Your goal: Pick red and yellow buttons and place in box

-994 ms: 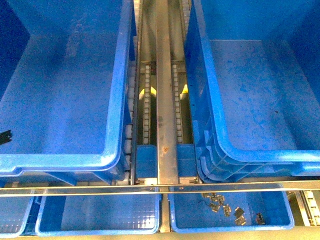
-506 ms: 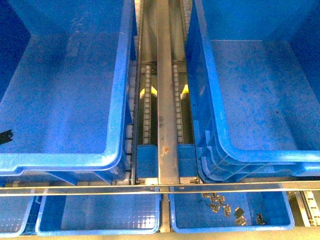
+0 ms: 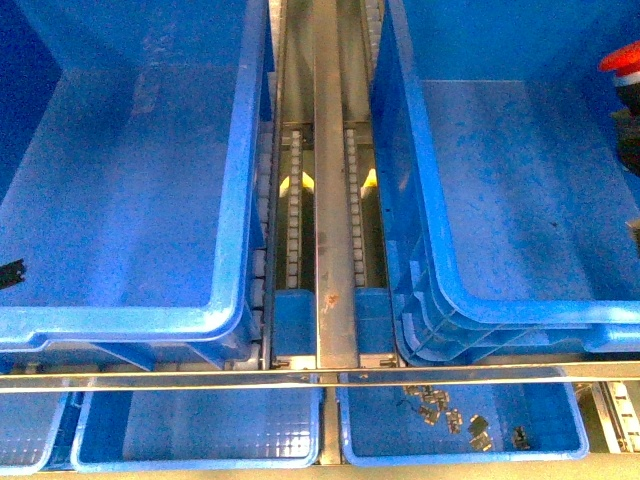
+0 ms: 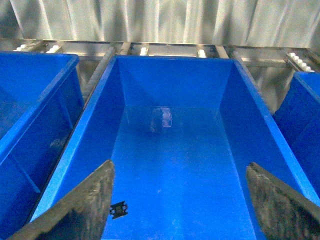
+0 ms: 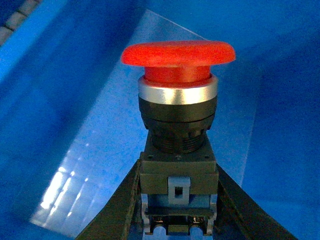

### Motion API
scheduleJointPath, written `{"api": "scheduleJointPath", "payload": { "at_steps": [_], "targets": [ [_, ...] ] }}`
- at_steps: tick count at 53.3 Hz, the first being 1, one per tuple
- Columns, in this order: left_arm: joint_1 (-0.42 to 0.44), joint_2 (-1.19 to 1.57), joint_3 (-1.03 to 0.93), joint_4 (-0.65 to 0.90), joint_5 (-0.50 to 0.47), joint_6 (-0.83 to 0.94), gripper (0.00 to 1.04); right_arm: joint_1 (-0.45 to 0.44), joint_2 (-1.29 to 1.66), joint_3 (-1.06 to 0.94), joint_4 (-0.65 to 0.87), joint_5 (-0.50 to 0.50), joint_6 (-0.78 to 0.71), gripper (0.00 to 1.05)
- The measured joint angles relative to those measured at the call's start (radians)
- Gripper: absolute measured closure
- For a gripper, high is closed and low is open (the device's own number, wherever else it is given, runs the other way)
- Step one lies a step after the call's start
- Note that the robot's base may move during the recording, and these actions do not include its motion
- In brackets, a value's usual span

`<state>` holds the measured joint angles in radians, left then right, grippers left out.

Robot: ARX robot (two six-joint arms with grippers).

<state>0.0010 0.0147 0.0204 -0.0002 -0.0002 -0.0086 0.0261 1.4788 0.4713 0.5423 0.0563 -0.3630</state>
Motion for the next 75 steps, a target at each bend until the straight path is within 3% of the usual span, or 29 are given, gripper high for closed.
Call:
{"api": "scheduleJointPath", "payload": {
  "at_steps": [6,28,41,57,64,75],
  "targets": [
    [0.0,0.0,0.0,0.0,0.0,0.0,0.06,-0.018,0.198,0.141,0.027,0.019,-0.028,0.77],
    [0.0,0.0,0.0,0.0,0.0,0.002,0.08,-0.048,0.752,0.676,-0.113,0.148,-0.016,0.77],
    [0.0,0.0,0.0,0.0,0.0,0.002,0.08,-0.034,0.838,0.811,-0.17,0.186,0.05,0.77],
    [0.0,0.0,0.0,0.0,0.0,0.002,0.08,-0.027,0.832,0.813,-0.138,0.164,0.087,0.35],
    [0.0,0.0,0.0,0.0,0.0,0.002,0.08,-0.066,0.688,0.67,-0.048,0.111,0.091,0.07],
    [0.0,0.0,0.0,0.0,0.0,0.002,0.08,-0.119,0.363,0.383,-0.037,-0.012,0.186,0.07]
  ]
}}
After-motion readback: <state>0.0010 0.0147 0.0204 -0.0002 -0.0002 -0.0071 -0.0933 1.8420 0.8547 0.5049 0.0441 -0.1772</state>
